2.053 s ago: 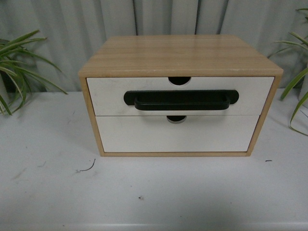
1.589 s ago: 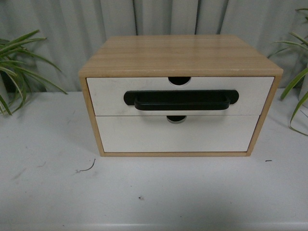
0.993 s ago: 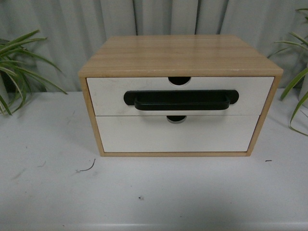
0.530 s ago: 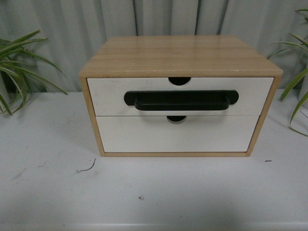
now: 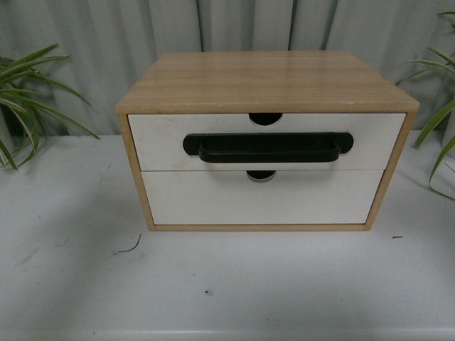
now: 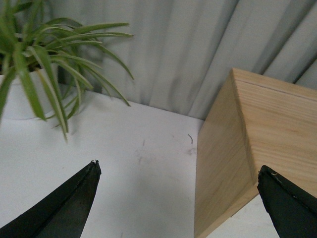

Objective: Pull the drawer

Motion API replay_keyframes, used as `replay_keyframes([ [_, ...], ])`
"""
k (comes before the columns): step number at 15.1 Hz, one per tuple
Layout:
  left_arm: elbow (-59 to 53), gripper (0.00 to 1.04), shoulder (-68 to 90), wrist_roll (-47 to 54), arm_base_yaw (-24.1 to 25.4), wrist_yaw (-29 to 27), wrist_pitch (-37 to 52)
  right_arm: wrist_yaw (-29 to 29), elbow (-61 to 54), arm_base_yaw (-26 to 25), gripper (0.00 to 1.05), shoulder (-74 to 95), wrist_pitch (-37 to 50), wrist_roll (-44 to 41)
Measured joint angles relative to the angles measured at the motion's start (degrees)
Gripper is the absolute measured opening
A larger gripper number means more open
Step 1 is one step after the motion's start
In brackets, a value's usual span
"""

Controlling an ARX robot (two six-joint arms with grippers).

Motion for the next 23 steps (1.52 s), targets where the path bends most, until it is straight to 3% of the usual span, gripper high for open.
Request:
replay_keyframes([
  [5, 6.45, 0.98, 9.05, 2.69, -2.21, 1.95, -0.9, -1.46, 6.19, 1.49, 0.98, 6.29, 1.09, -3.67],
  [6, 8.87, 0.98, 11.52, 5.09, -3.43, 4.92, -2.58, -5.75, 8.28, 2.54, 0.98, 7.87, 0.83, -8.15],
  [7, 12.72, 0.98, 13.62, 12.26, -6.34, 12.41, -5.81, -13.57, 10.51, 3.58, 0.98, 9.64, -0.44, -18.56],
  [11, 21.79, 0.98, 16.7, 37.05, -10.4, 28.94, -24.79, -28.3, 15.39, 1.46, 0.98, 14.21, -14.71, -57.2],
  [13, 26.53, 0.98, 18.97, 49.29, -12.37, 31.76, -36.5, -28.79, 19.32, 0.02, 0.98, 17.84, -24.55, -78.77],
  [15, 30.36, 0.98, 21.97, 58.18, -14.1, 31.28, -42.97, -28.79, 21.84, -0.22, 0.98, 20.46, -34.42, -94.05],
  [18, 34.01, 0.98, 26.21, 64.85, -15.13, 29.97, -46.01, -27.67, 24.81, 1.27, 0.98, 21.66, -43.43, -102.27],
  [23, 35.8, 0.98, 29.92, 66.4, -17.35, 31.41, -46.56, -27.08, 29.07, 5.4, 0.98, 24.48, -49.46, -103.95],
])
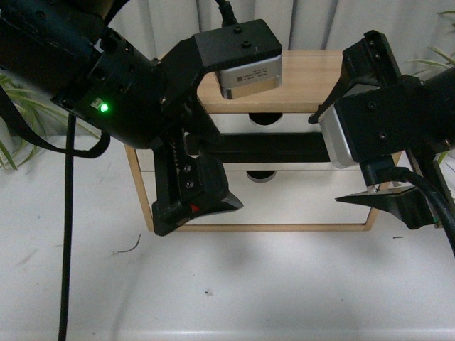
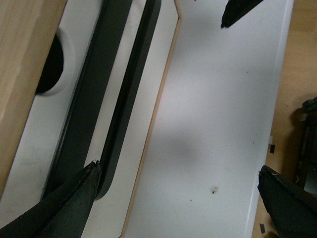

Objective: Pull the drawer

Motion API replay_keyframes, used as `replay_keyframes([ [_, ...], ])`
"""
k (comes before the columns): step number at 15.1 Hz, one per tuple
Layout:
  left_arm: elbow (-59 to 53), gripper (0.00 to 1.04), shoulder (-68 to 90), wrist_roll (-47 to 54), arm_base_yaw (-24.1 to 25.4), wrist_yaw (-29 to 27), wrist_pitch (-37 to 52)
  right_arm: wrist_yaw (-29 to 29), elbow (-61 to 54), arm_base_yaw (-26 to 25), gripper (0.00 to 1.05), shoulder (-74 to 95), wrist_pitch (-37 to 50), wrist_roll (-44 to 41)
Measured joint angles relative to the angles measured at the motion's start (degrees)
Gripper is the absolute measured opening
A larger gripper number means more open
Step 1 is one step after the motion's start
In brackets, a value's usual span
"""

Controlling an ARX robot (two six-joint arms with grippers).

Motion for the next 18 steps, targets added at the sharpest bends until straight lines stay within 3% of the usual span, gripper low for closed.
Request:
replay_keyframes([
  [8, 0.55, 0.98, 4.09, -1.51, -0.83, -1.22, 4.72, 1.09, 4.9, 1.62, 0.98, 4.17, -2.4, 6.32],
  [18, 1.36, 0.98, 7.63, -2.03, -2.29, -1.86, 7.43, 2.95, 3.52, 2.34, 0.98, 8.07, -0.04, 6.51],
])
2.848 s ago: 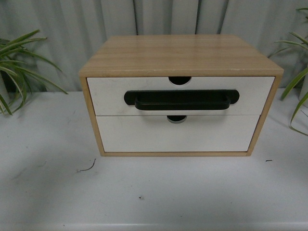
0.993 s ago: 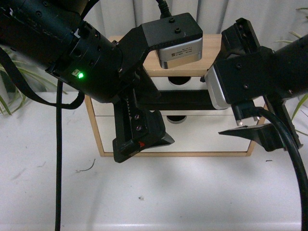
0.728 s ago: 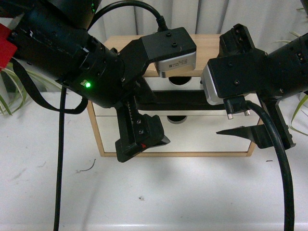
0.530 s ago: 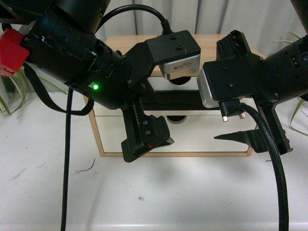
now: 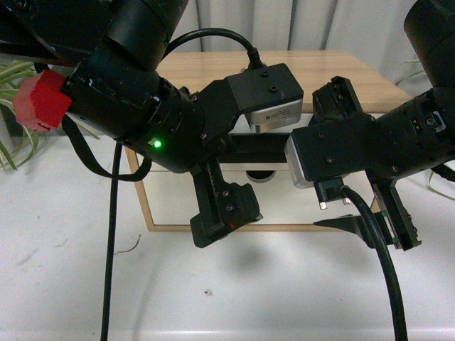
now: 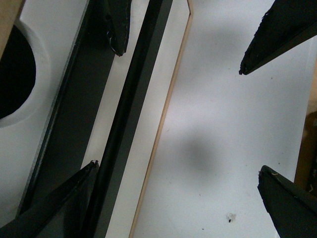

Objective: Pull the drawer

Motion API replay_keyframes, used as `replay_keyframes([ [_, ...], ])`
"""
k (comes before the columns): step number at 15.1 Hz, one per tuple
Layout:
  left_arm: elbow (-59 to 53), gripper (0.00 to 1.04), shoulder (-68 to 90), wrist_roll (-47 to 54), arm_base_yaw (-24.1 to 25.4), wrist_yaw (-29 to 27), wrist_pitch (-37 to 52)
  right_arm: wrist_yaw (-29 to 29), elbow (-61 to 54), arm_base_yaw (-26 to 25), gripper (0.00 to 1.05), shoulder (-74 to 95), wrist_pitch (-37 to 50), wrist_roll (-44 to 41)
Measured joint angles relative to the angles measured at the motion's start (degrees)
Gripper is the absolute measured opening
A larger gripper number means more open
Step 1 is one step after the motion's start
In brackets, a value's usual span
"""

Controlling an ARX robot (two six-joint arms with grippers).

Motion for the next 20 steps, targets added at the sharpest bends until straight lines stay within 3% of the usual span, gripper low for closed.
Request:
replay_keyframes([
  [11, -1.03, 0.98, 0.11, 1.14, -1.05, 0.63, 0.22, 0.5, -2.75, 0.44, 0.98, 0.52, 1.53, 1.38],
  [20, -17.22, 0.98, -11.02, -2.29, -4.83, 2.6, 7.21, 3.17, -18.99, 5.44, 0.98, -12.11, 6.71, 12.61],
])
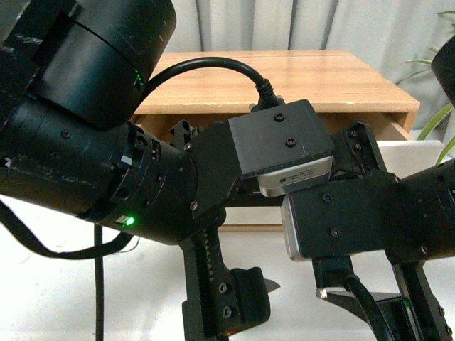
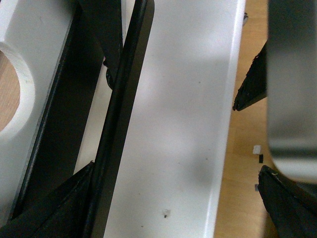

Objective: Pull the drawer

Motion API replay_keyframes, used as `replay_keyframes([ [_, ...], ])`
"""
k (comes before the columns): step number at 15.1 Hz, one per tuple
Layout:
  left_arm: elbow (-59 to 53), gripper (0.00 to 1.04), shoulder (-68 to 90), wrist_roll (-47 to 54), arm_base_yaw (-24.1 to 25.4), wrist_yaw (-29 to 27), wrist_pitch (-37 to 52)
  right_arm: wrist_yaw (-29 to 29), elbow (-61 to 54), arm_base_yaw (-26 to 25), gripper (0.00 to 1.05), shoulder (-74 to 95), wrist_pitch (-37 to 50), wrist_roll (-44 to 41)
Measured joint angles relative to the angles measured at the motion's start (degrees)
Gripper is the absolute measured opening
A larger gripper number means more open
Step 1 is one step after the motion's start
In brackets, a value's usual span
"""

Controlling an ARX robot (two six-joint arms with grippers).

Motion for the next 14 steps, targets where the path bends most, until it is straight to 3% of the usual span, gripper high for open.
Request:
replay_keyframes([
  [8, -6.47, 0.98, -5.57, -3.85, -3.78, 1.9, 0.5, 0.24, -8.41, 3.04, 0.98, -7.93, -0.22, 2.62],
  [11, -6.16, 0.98, -6.84, -5.2, -3.48, 2.05, 0.48, -0.28, -8.28, 2.14, 0.98, -7.91, 4.61, 3.21],
  [12, -5.57, 0.98, -9.16, -7.1, -2.21, 3.56, 0.09, -1.57, -6.71, 1.03, 0.98, -8.87, 4.98, 6.6],
  [14, -5.6, 0.98, -16.72, -13.7, -0.13, 12.83, -0.55, -4.04, -2.97, -2.45, 0.98, -14.16, 1.79, 10.05],
])
